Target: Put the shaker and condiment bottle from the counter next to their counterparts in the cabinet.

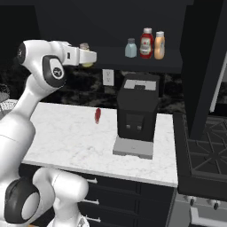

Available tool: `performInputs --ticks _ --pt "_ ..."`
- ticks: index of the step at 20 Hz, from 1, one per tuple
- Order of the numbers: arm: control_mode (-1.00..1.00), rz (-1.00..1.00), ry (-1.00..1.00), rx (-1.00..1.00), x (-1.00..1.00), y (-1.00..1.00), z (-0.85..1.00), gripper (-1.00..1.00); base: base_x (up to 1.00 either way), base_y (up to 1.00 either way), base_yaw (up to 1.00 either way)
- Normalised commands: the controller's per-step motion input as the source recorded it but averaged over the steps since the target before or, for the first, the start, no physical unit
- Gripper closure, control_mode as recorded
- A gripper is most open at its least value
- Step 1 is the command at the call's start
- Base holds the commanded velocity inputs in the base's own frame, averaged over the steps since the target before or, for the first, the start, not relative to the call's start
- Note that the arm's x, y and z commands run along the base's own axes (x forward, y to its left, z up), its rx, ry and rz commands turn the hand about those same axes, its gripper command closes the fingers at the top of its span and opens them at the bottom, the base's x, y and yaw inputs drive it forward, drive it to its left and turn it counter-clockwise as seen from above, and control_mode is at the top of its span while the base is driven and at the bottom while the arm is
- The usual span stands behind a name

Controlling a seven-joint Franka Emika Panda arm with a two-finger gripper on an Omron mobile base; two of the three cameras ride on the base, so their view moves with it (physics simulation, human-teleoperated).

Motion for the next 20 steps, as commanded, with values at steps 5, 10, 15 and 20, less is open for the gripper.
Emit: performInputs --ticks 5,10,15,20 --pt "-1.0 0.0 0.0 0.0 0.55 -0.06 -0.01 1.0 0.0 0.0 0.0" --pt "-1.0 0.0 0.0 0.0 0.52 -0.11 -0.02 1.0 0.0 0.0 0.0" --pt "-1.0 0.0 0.0 0.0 0.48 -0.2 -0.04 1.0 0.0 0.0 0.0" --pt "-1.0 0.0 0.0 0.0 0.5 -0.09 -0.25 1.0 0.0 0.0 0.0"
